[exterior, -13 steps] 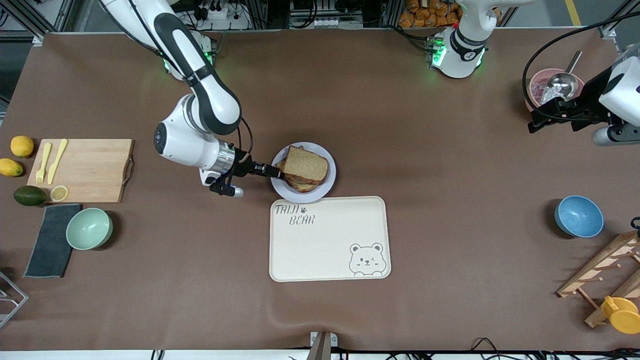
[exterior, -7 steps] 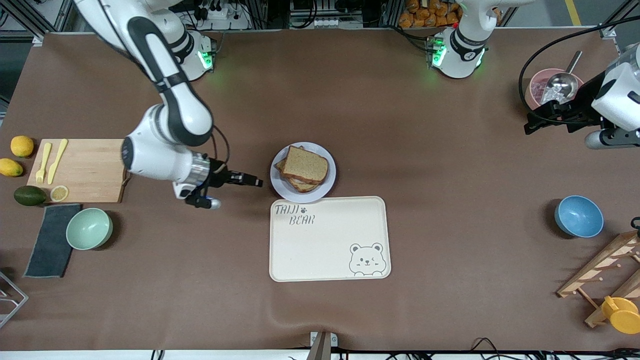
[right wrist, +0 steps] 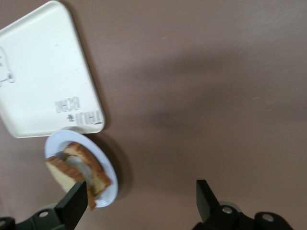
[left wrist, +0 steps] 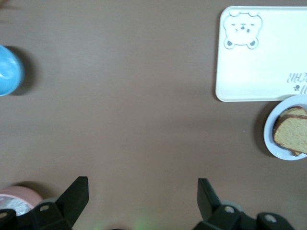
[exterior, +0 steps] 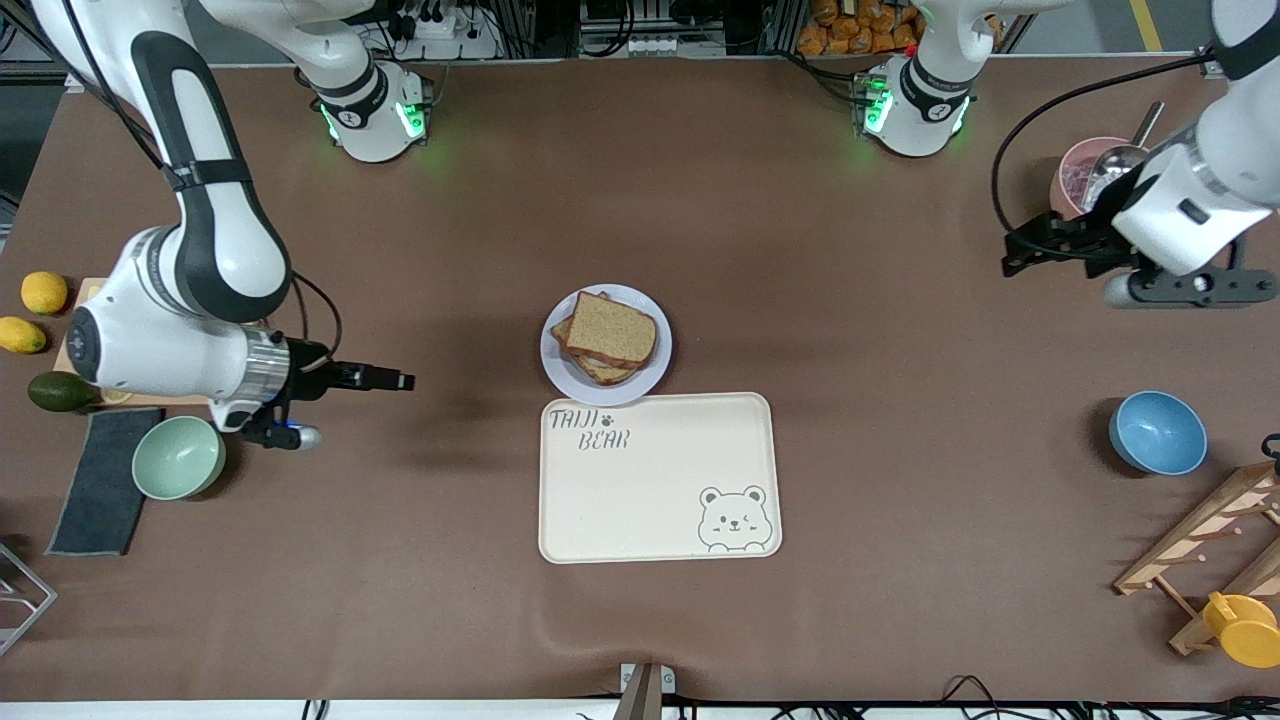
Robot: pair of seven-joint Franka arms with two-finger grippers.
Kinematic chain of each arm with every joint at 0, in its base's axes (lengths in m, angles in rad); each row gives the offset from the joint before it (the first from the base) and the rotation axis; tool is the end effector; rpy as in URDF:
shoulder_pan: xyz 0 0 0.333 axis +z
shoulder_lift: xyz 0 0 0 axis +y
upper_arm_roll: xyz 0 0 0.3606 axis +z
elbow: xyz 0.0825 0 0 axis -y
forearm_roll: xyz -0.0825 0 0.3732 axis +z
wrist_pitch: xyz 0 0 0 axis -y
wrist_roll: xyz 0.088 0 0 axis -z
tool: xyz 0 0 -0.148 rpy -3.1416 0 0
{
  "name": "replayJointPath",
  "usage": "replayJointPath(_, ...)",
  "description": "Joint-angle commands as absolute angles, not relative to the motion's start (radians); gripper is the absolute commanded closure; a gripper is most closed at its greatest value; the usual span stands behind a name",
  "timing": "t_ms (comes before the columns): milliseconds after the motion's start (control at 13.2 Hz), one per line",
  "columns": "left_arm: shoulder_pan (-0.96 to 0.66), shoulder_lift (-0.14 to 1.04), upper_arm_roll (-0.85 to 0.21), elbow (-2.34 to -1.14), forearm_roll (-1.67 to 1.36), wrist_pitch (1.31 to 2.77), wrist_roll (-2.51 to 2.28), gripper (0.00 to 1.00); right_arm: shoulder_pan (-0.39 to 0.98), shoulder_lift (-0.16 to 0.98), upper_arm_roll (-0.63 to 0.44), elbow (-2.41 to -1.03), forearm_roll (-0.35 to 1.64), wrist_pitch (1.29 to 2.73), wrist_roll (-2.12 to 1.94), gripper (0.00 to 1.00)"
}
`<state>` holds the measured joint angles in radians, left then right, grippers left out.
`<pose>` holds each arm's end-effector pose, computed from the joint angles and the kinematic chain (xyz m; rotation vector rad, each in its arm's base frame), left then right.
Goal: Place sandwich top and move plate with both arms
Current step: 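Withdraw the right gripper while the left gripper moves toward the plate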
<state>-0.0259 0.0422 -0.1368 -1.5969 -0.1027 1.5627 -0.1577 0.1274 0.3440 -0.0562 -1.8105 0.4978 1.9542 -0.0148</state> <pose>0.5425 -0.1029 0.5934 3.0434 -0.0031 -0.1406 0.6145 0.0962 0.3552 -2.7043 0.2010 0.2836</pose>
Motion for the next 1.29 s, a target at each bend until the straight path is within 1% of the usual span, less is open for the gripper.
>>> replayJointPath(0,-0.026,0.032,-0.147,-1.632,-0.130,1.601,-0.175,0.00,0.054,0.333,-0.035,-1.764,0.410,1.890,-0.087,0.00)
replayJointPath(152,-0.026,0.032,-0.161,-1.670,-0.138,1.614,-0.173,0.00,-0.006,0.334,-0.035,-1.729,0.339,1.887,-0.210,0.00)
replayJointPath(379,-0.021,0.015,-0.192,-1.773,-0.138,1.722,-0.176,0.00,-0.041,0.319,-0.035,-1.643,0.195,1.879,-0.245,0.00)
replayJointPath(455,-0.021,0.014,-0.195,-1.787,-0.140,1.755,-0.176,0.00,-0.047,0.302,-0.034,-1.605,0.154,1.840,-0.245,0.00)
replayJointPath(607,-0.021,0.009,-0.201,-1.812,-0.187,1.790,-0.176,0.00,-0.049,0.284,-0.034,-1.504,0.114,1.693,-0.245,0.00)
replayJointPath(683,-0.017,0.012,-0.202,-1.807,-0.211,1.799,-0.176,0.00,-0.057,0.253,-0.032,-1.479,0.109,1.619,-0.245,0.00)
replayJointPath(834,-0.014,0.023,-0.202,-1.804,-0.270,1.830,-0.158,0.00,-0.073,0.187,-0.026,-1.471,0.078,1.571,-0.250,0.00)
replayJointPath(1062,-0.009,0.029,-0.190,-1.795,-0.273,1.833,-0.146,0.00,-0.089,0.134,-0.025,-1.470,0.071,1.543,-0.250,0.00)
replayJointPath(1214,0.027,0.028,-0.189,-1.801,-0.288,1.845,-0.146,0.00,-0.089,0.101,-0.023,-1.470,0.069,1.528,-0.241,0.00)
